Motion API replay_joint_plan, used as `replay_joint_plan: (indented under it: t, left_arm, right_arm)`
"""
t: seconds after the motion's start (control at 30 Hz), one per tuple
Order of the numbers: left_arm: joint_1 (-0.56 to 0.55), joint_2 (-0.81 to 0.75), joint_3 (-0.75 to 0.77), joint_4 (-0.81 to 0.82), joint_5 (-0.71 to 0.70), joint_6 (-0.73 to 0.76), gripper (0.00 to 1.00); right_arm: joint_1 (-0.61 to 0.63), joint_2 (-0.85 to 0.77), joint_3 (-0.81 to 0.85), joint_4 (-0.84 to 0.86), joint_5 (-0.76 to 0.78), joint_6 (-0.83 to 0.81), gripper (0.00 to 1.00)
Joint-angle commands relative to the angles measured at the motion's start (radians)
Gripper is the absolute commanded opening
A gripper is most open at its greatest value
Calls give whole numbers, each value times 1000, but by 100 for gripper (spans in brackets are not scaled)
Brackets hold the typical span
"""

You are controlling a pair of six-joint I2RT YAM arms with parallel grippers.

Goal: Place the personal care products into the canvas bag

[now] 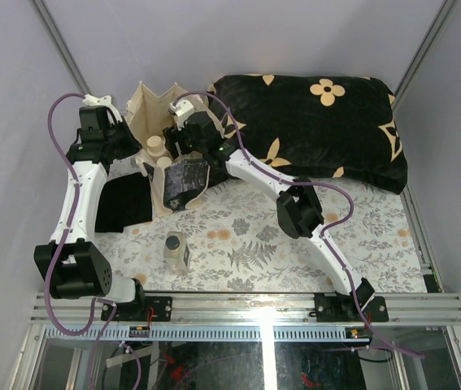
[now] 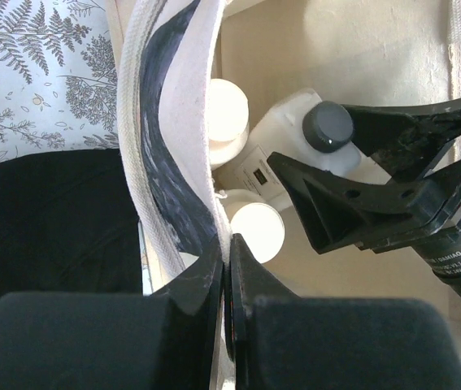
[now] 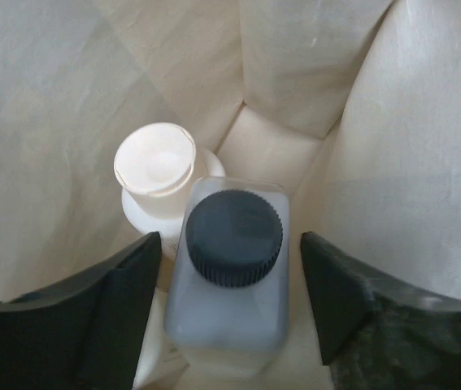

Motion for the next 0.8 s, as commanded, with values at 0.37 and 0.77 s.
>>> replay_joint_plan:
  t: [0.37,0.77]
  left_arm:
    - [5,8,4,58,-10,9,0]
    - [7,25,36,58,-12,13,0]
  right_arm:
    - [39,-324,13,29,62,-187,99]
    - [88,-680,-283,-358,199,-66,100]
